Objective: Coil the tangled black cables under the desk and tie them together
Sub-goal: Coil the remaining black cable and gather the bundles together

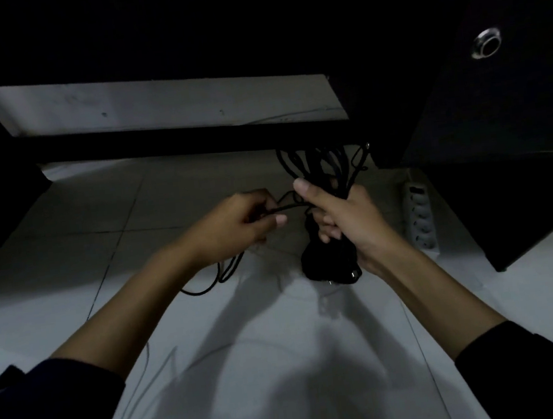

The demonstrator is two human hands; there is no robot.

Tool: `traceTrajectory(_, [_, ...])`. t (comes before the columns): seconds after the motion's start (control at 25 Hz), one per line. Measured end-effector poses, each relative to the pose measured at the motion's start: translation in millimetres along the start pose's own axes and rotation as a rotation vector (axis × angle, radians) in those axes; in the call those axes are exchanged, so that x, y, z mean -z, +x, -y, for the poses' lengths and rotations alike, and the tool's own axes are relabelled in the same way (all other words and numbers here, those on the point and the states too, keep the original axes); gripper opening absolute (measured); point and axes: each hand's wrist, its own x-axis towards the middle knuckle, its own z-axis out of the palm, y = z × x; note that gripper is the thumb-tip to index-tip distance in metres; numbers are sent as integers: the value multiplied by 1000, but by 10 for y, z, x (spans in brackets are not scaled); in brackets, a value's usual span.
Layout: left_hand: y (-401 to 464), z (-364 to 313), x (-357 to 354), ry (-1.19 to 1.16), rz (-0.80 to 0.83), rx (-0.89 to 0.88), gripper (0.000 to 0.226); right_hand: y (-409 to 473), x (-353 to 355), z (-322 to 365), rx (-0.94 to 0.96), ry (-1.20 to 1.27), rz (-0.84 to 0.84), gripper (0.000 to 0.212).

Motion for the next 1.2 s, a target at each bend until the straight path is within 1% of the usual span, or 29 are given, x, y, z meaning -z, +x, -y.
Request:
traceTrajectory(0.12, [-29,-11,61,-314,-69,89,14,-12,14,18,73,-98,45,37])
traceTrajectory(0.2, [3,-120,14,-645,-111,151,11,-24,-30,14,102,-149,74,43])
traceTrajectory(0.28, [85,-230,-24,-982,-159,189,18,-18,-79,-4,102,-148,64,46])
traceTrajectory(0.32, [118,-272,-25,-1107,-195,202,22,-13,-99,-7,96,-131,49,47])
traceTrajectory(0.4, [169,-333,6,-1270,-266,228,26,-12,-115,-3,76,-111,23,48])
traceTrajectory(0.44, [186,-358,17,-1316,-288,234,26,-18,-118,4,77,-116,25,46])
traceTrajectory(0.48, [196,-389,19,-1341,-297,236,26,-35,-129,25,88,-122,39,39])
traceTrajectory(0.56, [207,-463,4,-1340,-306,257,24,-77,-158,79,132,-125,78,21])
traceTrajectory(0.6, [215,-503,5,-1347,-316,270,24,-81,-165,93,145,-132,98,20])
traceTrajectory(0.68, [236,-543,34,-1379,-343,283,27,-78,-168,109,150,-145,128,23])
traceTrajectory(0.8, [244,-611,96,-1341,-312,249,29,-48,-147,118,117,-195,99,29])
traceTrajectory(0.88, [233,-642,108,-1247,-302,229,34,-39,-145,141,63,-230,59,36])
traceTrajectory(0.92, [236,-652,116,-1179,-307,219,37,-34,-150,152,36,-245,44,33])
traceTrajectory(1.0, [218,-611,139,-968,-330,148,41,-28,-172,174,-16,-235,34,19])
traceTrajectory(1.04, [199,-580,151,-840,-335,108,41,-19,-179,181,-35,-189,32,14])
traceTrajectory(1.08, [194,-538,158,-748,-327,81,44,-1,-178,176,-38,-133,19,15])
traceTrajectory(1.16, [178,-480,135,-690,-220,115,68,24,-177,177,-28,-93,-57,22])
traceTrajectory(1.2, [148,-469,87,-681,-128,144,84,22,-177,169,-3,-157,-111,27])
